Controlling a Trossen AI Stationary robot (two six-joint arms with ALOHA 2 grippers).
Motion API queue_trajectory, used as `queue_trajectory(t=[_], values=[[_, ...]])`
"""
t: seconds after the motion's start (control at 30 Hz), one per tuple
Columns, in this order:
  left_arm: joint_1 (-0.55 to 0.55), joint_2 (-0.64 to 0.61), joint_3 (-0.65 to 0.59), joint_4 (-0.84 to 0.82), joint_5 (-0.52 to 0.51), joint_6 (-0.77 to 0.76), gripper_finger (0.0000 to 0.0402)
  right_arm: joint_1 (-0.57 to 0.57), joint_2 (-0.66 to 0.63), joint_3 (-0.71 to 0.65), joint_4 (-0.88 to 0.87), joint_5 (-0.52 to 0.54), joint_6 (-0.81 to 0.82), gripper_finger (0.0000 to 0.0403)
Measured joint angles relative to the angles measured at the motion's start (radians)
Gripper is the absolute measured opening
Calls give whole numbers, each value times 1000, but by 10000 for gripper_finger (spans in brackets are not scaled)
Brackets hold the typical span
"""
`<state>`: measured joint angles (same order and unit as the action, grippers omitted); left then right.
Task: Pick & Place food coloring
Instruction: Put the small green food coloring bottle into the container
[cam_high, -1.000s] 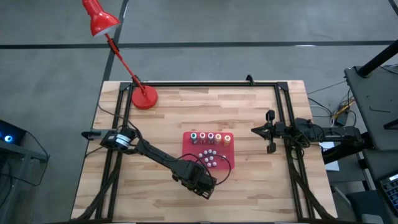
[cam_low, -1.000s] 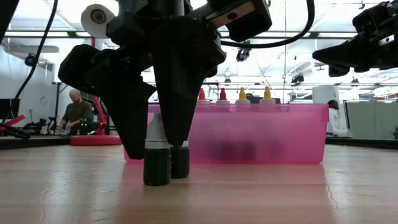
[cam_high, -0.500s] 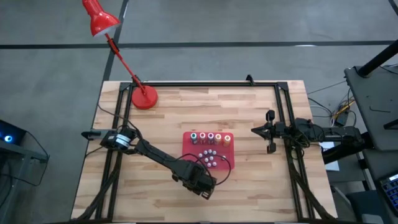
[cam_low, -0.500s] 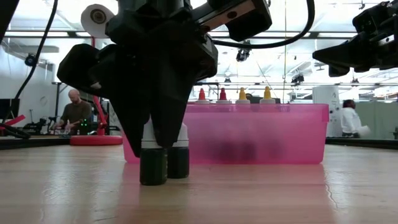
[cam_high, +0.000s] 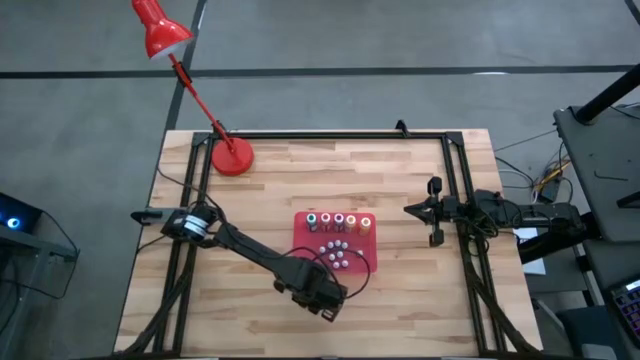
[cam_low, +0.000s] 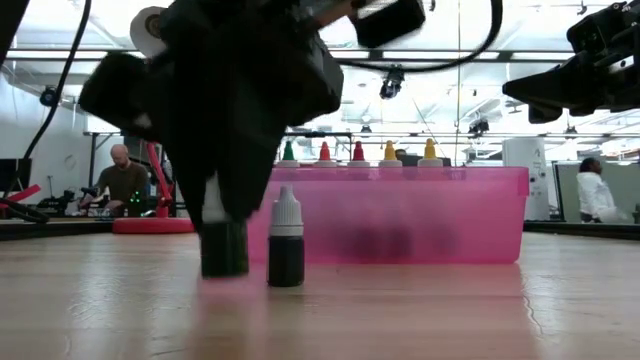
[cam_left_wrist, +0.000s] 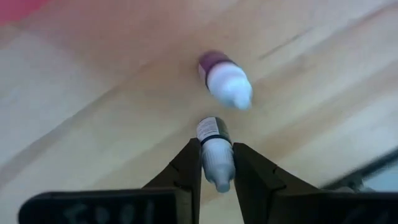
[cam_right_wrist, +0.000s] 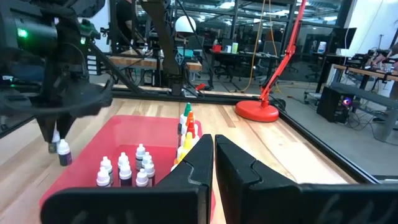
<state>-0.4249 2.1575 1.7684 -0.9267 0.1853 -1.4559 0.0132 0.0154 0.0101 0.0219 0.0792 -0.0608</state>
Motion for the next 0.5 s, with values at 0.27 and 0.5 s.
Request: queue_trajectory(t=[0.27,0.5], values=[[-5,-48,79,-128,-11,29,50,0,0,0,0,0,0,9],[15,-55,212,-299,-42,145,49,0,0,0,0,0,0,9]])
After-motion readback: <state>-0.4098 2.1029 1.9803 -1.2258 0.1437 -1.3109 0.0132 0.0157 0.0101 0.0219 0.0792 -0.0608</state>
